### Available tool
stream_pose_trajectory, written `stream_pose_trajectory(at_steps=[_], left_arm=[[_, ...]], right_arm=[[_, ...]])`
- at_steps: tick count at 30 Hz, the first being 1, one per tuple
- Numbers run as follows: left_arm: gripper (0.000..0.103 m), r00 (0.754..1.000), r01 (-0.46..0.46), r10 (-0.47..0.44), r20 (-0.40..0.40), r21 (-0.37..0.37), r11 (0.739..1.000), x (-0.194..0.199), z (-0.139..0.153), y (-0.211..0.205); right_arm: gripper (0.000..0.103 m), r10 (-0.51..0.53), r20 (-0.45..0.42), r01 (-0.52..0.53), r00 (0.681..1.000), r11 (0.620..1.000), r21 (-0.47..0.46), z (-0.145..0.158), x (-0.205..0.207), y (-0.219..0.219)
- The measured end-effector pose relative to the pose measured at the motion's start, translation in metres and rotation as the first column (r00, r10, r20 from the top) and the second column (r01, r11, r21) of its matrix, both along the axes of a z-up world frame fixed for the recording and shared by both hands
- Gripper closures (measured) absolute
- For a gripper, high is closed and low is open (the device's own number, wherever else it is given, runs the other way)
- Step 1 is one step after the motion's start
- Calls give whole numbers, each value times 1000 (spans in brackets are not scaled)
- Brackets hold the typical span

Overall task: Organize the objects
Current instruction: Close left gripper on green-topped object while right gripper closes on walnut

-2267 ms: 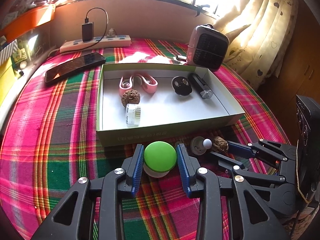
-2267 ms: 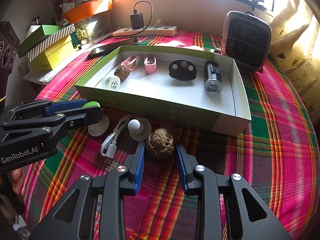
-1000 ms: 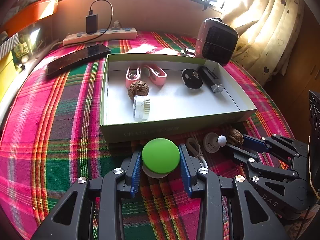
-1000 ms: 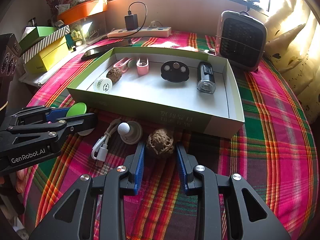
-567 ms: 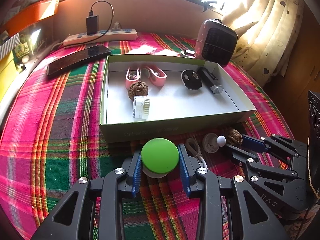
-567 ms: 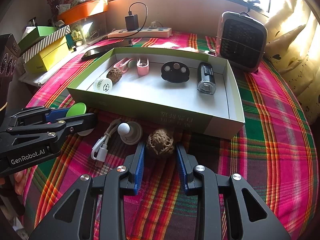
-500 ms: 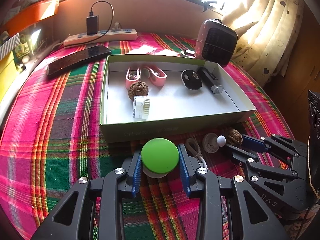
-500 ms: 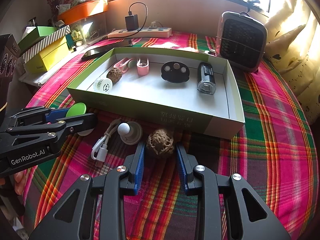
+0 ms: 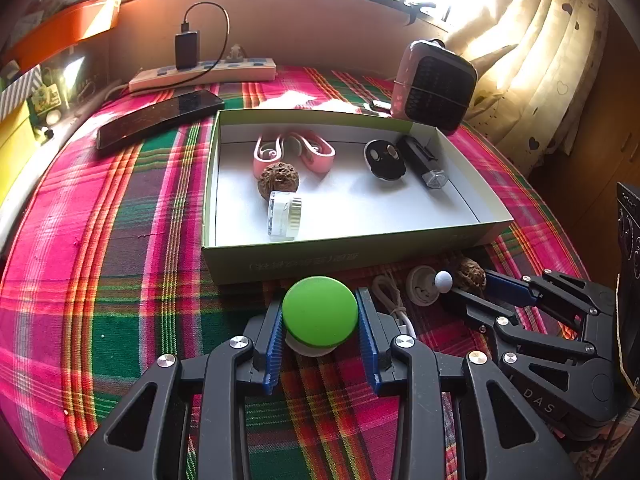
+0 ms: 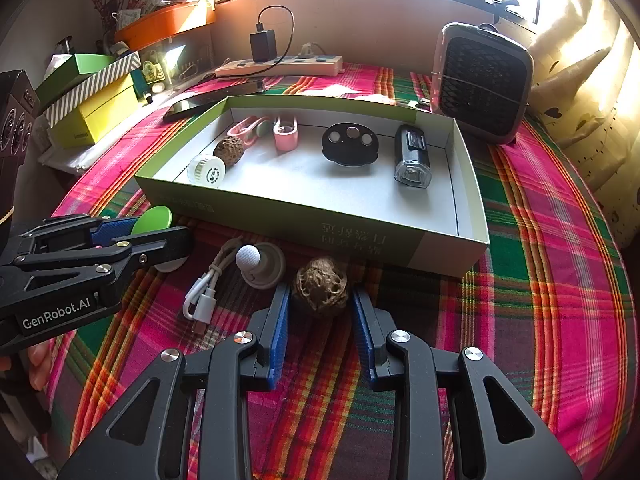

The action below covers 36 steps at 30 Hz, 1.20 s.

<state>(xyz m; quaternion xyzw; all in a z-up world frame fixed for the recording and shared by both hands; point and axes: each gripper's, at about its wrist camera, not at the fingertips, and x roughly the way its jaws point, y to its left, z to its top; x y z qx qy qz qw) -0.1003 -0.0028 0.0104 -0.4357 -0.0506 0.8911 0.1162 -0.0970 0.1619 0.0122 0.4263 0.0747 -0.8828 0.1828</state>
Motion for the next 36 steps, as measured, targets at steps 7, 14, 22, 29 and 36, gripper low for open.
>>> stream_pose_trajectory(at_steps=[7, 14, 22, 29, 36], left_arm=[[72, 1000, -2, 2, -9, -7, 1000, 1, 2, -1], [72, 1000, -7, 7, -20, -8, 1000, 4, 6, -2], [72, 999, -5, 4, -33, -8, 1000, 9, 12, -1], [72, 1000, 1, 0, -31, 20, 1000, 10, 18, -2], [72, 998, 9, -8, -63, 4, 1000, 11, 31, 0]], right_arm=[[72, 2, -3, -2, 1000, 1000, -9, 2, 2, 1], [72, 0, -10, 0, 1000, 1000, -15, 5, 3, 2], [72, -5, -20, 4, 1000, 1000, -28, 9, 6, 4], [72, -5, -26, 4, 1000, 999, -45, 15, 7, 8], [72, -5, -39, 3, 999, 998, -63, 24, 8, 11]])
